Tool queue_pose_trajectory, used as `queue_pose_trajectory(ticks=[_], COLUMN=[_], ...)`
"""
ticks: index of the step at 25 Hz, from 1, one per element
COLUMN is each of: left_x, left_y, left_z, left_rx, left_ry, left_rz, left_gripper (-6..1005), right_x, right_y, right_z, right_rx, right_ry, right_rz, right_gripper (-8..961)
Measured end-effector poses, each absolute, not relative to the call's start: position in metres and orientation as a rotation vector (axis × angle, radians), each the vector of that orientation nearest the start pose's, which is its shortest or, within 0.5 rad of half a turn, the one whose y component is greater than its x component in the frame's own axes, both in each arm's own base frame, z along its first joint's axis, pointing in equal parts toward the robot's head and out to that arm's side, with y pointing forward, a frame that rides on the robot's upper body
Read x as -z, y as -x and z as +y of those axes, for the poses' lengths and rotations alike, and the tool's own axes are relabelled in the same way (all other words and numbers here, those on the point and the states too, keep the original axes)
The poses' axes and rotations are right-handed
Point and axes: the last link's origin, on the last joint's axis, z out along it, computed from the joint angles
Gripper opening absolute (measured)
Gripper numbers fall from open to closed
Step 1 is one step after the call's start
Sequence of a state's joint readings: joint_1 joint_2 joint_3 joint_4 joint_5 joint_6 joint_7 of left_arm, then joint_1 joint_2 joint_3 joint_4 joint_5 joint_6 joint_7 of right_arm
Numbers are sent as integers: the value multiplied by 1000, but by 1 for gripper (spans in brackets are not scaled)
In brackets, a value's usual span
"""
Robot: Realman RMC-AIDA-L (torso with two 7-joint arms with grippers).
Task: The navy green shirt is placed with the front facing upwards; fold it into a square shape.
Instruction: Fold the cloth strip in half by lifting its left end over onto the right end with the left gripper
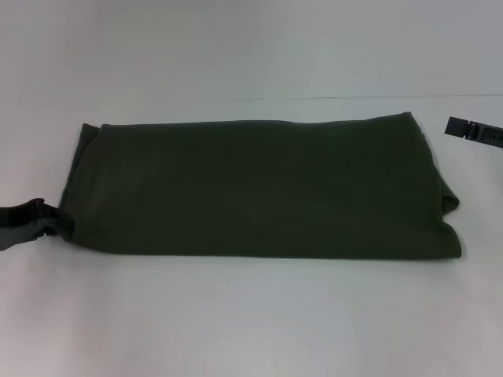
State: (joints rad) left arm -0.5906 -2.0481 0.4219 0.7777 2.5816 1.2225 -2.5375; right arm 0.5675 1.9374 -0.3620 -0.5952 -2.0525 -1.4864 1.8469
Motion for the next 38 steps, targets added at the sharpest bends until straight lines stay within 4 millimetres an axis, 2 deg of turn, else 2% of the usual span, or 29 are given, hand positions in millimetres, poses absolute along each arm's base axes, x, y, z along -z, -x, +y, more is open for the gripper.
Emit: queue_pose_trajectory(ticks=[8,15,21,23,33,38], left_x=[-56,-67,-87,-96,-144,-152], left_y=[352,360,373,380,413,417], left_z=[360,348,335,330,295,286], left_rx=[355,481,598,608,573,588], left_ry=[1711,1691,1649,1631,1487,1456], left_rz=[-1886,-1868,-1810,-1785,-1709,-1706], left_gripper=[70,27,26,27,27,26], right_x=[-85,-69,-56,-48,-32,-31], right_y=[-306,-302,-296,-291,-284,-283], right_z=[364,362,359,359,359,359], right_rx=[-880,-900,-946,-978,-1008,-1006], right_ry=[2215,2216,2214,2215,2211,2212], right_rz=[1269,1293,1312,1322,1343,1332], right_gripper=[908,906,906,906,907,907])
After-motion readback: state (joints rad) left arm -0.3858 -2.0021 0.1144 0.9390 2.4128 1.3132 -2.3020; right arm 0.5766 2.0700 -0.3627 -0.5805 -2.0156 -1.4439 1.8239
